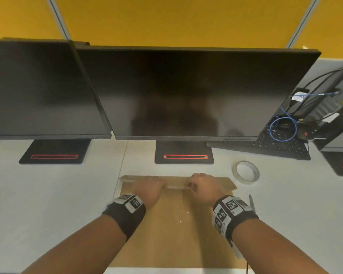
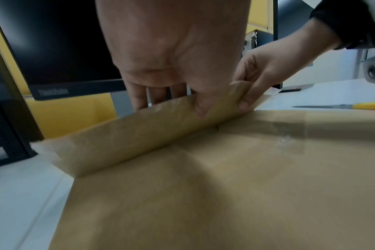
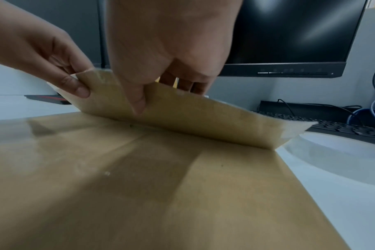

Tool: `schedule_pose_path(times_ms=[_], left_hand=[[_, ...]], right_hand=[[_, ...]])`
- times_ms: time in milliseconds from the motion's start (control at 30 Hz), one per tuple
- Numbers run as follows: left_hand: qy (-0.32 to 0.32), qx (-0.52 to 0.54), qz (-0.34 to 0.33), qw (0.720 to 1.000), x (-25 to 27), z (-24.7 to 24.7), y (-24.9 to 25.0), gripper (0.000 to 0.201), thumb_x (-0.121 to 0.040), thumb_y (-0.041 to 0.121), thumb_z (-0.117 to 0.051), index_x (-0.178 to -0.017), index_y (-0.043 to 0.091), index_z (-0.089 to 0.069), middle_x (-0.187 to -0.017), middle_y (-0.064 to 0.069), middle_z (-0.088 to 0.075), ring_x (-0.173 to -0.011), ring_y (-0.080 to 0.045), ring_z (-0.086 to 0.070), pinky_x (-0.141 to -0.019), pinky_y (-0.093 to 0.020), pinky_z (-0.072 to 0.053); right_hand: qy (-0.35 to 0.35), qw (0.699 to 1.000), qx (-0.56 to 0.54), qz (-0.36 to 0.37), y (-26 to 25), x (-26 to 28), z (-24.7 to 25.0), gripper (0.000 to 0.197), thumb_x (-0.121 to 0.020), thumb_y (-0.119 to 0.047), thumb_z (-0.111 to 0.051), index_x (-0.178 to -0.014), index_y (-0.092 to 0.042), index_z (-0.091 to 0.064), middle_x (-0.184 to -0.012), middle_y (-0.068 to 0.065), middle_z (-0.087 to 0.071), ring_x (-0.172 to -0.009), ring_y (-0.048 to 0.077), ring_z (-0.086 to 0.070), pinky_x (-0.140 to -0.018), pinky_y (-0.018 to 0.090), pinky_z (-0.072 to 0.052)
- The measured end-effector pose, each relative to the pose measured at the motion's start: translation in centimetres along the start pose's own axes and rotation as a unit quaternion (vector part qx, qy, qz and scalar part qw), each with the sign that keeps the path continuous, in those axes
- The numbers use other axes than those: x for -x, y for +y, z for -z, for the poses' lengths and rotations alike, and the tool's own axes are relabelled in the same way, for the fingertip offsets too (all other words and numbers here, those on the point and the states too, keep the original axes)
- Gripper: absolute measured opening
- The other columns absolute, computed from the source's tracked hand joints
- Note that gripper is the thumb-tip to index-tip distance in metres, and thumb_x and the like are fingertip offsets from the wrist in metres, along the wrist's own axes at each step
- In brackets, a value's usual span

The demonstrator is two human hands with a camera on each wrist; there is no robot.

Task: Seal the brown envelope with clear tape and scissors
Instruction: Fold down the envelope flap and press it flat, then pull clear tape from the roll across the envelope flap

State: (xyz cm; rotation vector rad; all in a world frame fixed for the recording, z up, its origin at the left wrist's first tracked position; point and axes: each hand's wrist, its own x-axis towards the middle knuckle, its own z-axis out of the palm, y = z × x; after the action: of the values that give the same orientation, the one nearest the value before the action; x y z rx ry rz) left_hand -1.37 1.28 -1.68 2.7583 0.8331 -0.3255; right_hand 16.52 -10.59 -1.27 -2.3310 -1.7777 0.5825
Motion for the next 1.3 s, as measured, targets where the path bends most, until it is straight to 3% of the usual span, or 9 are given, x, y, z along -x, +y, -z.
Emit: schedule_pose_path(times_ms=[233, 400, 600, 833, 933, 1033, 1100, 1200, 1300], left_hand=[[-0.061, -0.011, 0.020, 0.998, 1.2, -3.5, 0.8, 0.047, -0.100, 0.018, -0.036, -0.146, 0.026, -0.032, -0.154, -0.002, -0.029, -0.140, -0.023, -0.030, -0.107, -0.040, -0.039], [-0.097, 0.027, 0.046, 0.994, 1.8, -4.4, 1.0, 0.068, -0.095, 0.050, -0.039, -0.152, 0.032, -0.008, -0.162, 0.001, 0.003, -0.148, -0.022, -0.001, -0.116, -0.042, -0.024], [-0.127, 0.045, 0.059, 0.989, 1.6, -5.2, 1.7, 0.087, -0.079, 0.070, -0.051, -0.146, 0.051, 0.000, -0.158, 0.000, 0.022, -0.146, -0.030, 0.015, -0.114, -0.057, -0.008], [-0.114, 0.059, 0.096, 0.987, 0.8, -4.2, 2.3, 0.089, -0.072, 0.067, -0.060, -0.146, 0.049, -0.013, -0.160, 0.003, 0.013, -0.147, -0.028, 0.010, -0.114, -0.054, -0.014], [-0.114, 0.057, 0.115, 0.985, 0.6, -3.5, 2.9, 0.088, -0.071, 0.064, -0.061, -0.145, 0.047, -0.018, -0.161, 0.002, 0.008, -0.147, -0.030, 0.006, -0.114, -0.054, -0.014], [-0.098, 0.060, 0.138, 0.984, -0.2, -2.9, 3.8, 0.078, -0.073, 0.065, -0.057, -0.141, 0.042, -0.028, -0.160, -0.001, -0.001, -0.147, -0.031, 0.001, -0.114, -0.056, -0.014], [-0.079, 0.044, 0.143, 0.986, -0.8, -2.6, 4.5, 0.071, -0.076, 0.064, -0.053, -0.138, 0.036, -0.034, -0.159, -0.003, -0.007, -0.146, -0.030, -0.003, -0.114, -0.055, -0.016], [-0.044, 0.032, 0.125, 0.991, -1.5, -2.6, 5.3, 0.068, -0.078, 0.058, -0.056, -0.135, 0.028, -0.035, -0.154, -0.005, -0.016, -0.144, -0.026, -0.013, -0.113, -0.047, -0.023], [-0.024, 0.046, 0.081, 0.995, -2.0, -2.6, 6.0, 0.067, -0.079, 0.049, -0.059, -0.138, 0.029, -0.033, -0.152, -0.004, -0.019, -0.142, -0.023, -0.017, -0.113, -0.041, -0.025]], right_hand=[[-0.084, 0.996, 0.011, -0.011, 0.6, 1.3, -3.7, 0.041, -0.088, -0.026, -0.054, -0.129, -0.026, -0.053, -0.138, -0.005, -0.050, -0.127, 0.018, -0.044, -0.101, 0.034, -0.042], [-0.065, 0.998, -0.007, -0.021, 1.0, 1.8, -4.8, 0.054, -0.087, -0.037, -0.053, -0.139, -0.027, -0.042, -0.150, -0.008, -0.035, -0.140, 0.016, -0.028, -0.109, 0.036, -0.037], [-0.041, 0.999, -0.021, -0.008, 1.3, 2.0, -5.5, 0.056, -0.090, -0.040, -0.050, -0.143, -0.028, -0.036, -0.155, -0.008, -0.027, -0.144, 0.015, -0.022, -0.115, 0.033, -0.025], [-0.024, 0.999, -0.048, 0.013, 2.0, 1.6, -6.0, 0.051, -0.092, -0.039, -0.046, -0.140, -0.023, -0.043, -0.153, -0.002, -0.033, -0.141, 0.017, -0.027, -0.119, 0.036, -0.019], [0.062, 0.996, -0.057, -0.013, 3.7, 1.6, -5.0, 0.047, -0.085, -0.042, -0.038, -0.121, -0.022, -0.061, -0.132, 0.002, -0.057, -0.122, 0.025, -0.051, -0.107, 0.040, -0.037], [0.175, 0.982, -0.023, -0.063, 6.8, 2.0, -3.1, 0.028, -0.083, -0.025, -0.052, -0.106, -0.017, -0.067, -0.113, 0.006, -0.065, -0.103, 0.029, -0.060, -0.093, 0.036, -0.046], [0.190, 0.975, 0.014, -0.117, 8.8, 2.3, -1.6, 0.029, -0.084, -0.017, -0.053, -0.110, -0.016, -0.065, -0.122, 0.010, -0.061, -0.110, 0.033, -0.056, -0.099, 0.041, -0.043], [0.112, 0.973, 0.071, -0.189, 11.2, 2.9, -0.2, 0.048, -0.083, -0.011, -0.050, -0.129, -0.022, -0.050, -0.146, 0.009, -0.038, -0.136, 0.028, -0.033, -0.116, 0.047, -0.020], [0.080, 0.970, 0.106, -0.203, 12.8, 3.3, 0.4, 0.055, -0.084, -0.008, -0.048, -0.134, -0.028, -0.043, -0.150, 0.006, -0.030, -0.138, 0.024, -0.029, -0.118, 0.045, -0.015]])
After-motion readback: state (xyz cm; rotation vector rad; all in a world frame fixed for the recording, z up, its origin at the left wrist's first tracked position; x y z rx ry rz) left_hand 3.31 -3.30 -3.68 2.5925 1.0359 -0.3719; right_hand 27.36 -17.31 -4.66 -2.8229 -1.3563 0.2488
